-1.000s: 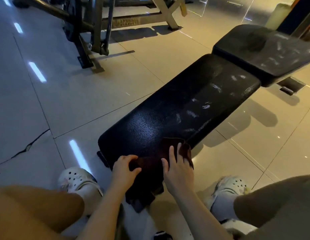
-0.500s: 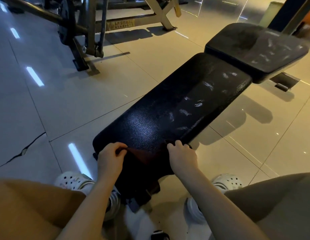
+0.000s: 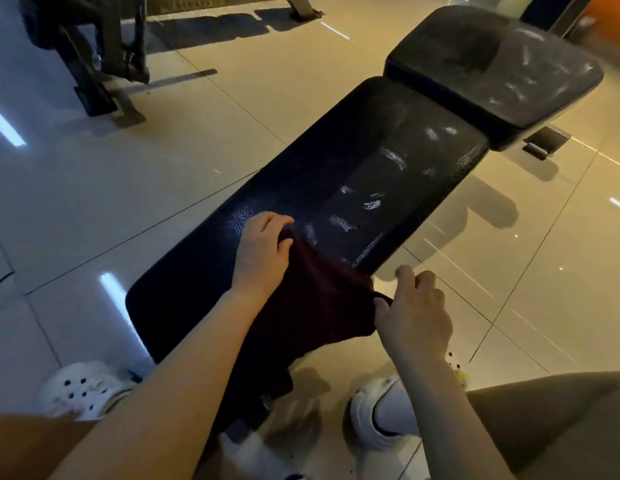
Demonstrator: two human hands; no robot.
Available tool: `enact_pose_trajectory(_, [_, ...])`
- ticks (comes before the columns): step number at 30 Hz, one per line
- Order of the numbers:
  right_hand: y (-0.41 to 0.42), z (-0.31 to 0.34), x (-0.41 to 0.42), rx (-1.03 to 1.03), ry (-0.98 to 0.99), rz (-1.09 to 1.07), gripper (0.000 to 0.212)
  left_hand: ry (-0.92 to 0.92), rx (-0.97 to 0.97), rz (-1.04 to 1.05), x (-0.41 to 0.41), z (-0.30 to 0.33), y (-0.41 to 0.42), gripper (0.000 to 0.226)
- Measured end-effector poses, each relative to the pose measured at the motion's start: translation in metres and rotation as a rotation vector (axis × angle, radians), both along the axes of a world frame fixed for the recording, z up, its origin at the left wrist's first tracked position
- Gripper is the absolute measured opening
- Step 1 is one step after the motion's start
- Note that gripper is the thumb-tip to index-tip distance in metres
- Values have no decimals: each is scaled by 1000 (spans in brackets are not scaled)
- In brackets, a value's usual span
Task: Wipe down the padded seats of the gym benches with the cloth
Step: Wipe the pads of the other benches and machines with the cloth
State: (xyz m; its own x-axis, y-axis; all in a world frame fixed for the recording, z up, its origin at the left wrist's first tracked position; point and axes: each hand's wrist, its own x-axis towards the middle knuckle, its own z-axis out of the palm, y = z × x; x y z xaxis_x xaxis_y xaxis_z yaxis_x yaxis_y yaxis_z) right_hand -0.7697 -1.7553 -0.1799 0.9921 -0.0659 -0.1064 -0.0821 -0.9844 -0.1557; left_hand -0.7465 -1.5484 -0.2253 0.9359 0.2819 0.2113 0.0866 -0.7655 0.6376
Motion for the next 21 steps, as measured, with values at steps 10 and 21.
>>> enact_pose_trajectory(10, [96,-89,8,-91,-89,772,64,108,33,357,-63,-60,44,39])
enact_pose_trajectory(21, [45,-52,110,-165,-189,387,88,177,109,380,-70,-87,37,59])
